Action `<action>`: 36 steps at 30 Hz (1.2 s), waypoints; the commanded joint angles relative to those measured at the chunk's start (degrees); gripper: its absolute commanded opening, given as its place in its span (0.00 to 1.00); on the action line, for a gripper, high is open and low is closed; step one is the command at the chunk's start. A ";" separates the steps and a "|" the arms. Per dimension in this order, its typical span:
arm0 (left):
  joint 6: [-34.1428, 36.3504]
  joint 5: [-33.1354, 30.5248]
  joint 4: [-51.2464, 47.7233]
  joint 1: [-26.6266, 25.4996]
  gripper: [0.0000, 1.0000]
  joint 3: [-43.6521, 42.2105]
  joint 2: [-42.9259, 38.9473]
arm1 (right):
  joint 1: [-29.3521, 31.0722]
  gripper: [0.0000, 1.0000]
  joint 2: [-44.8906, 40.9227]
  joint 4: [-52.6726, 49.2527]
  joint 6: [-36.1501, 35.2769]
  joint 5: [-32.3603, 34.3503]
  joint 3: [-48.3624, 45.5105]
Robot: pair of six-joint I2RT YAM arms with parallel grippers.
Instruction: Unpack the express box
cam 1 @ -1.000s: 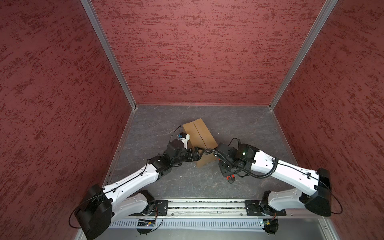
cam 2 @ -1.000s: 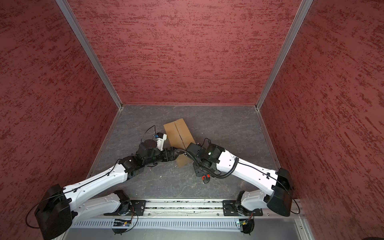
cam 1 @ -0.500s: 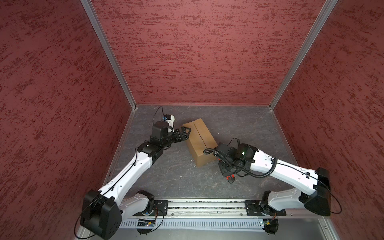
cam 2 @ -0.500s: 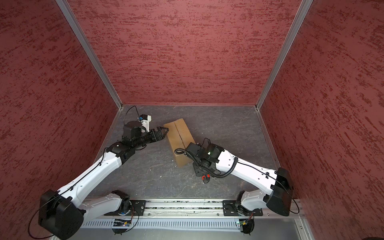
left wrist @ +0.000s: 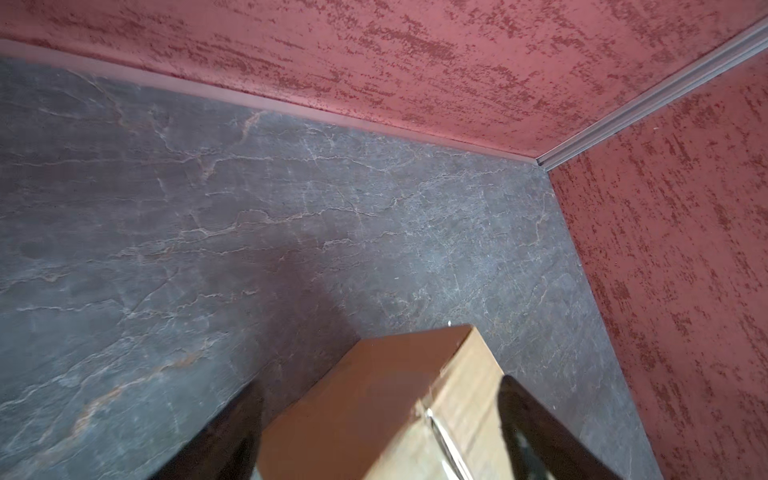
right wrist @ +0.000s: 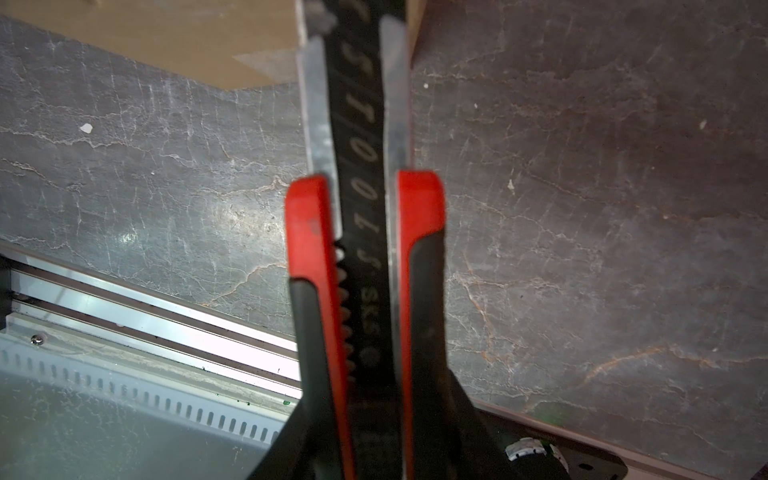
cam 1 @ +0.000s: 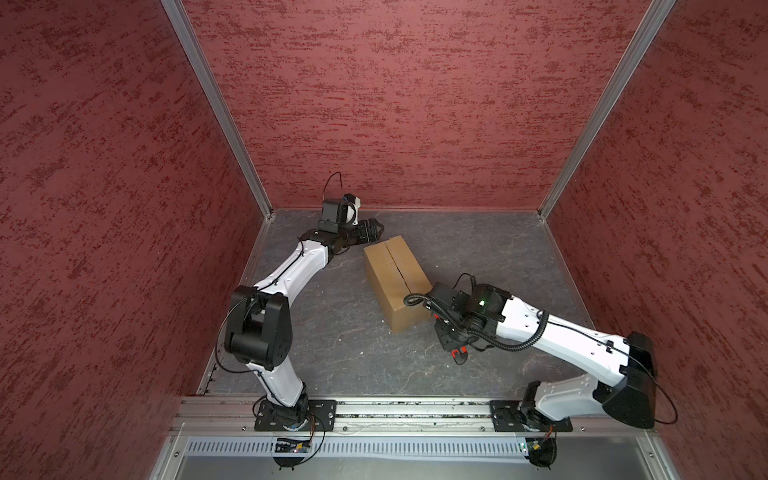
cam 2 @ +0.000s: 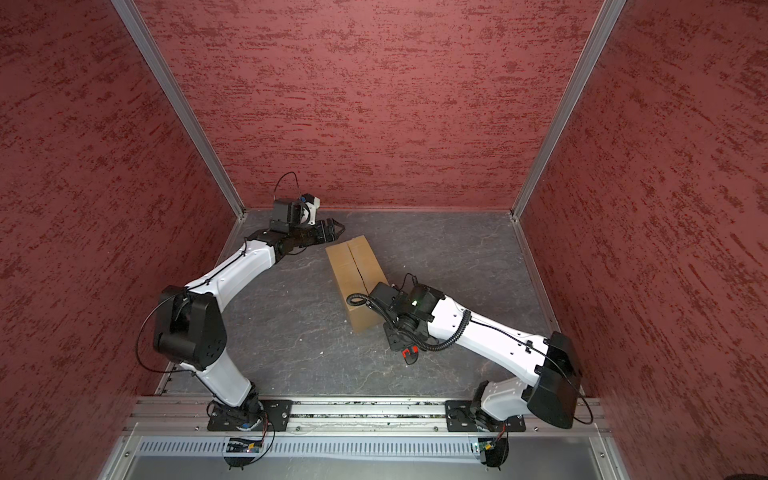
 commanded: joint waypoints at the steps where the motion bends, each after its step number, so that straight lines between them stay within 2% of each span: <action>1: 3.00 1.49 -2.19 0.35 0.75 4.00 3.69 | -0.39 0.05 0.42 -0.09 -0.64 -0.80 2.21; 7: 4.42 2.31 -4.10 -0.13 0.69 8.08 8.02 | -0.48 0.05 0.96 -0.37 -0.88 -0.64 2.91; 36: 3.90 4.20 -1.68 -1.32 0.62 5.16 8.27 | -1.36 0.05 3.11 -0.87 -1.87 -0.99 5.85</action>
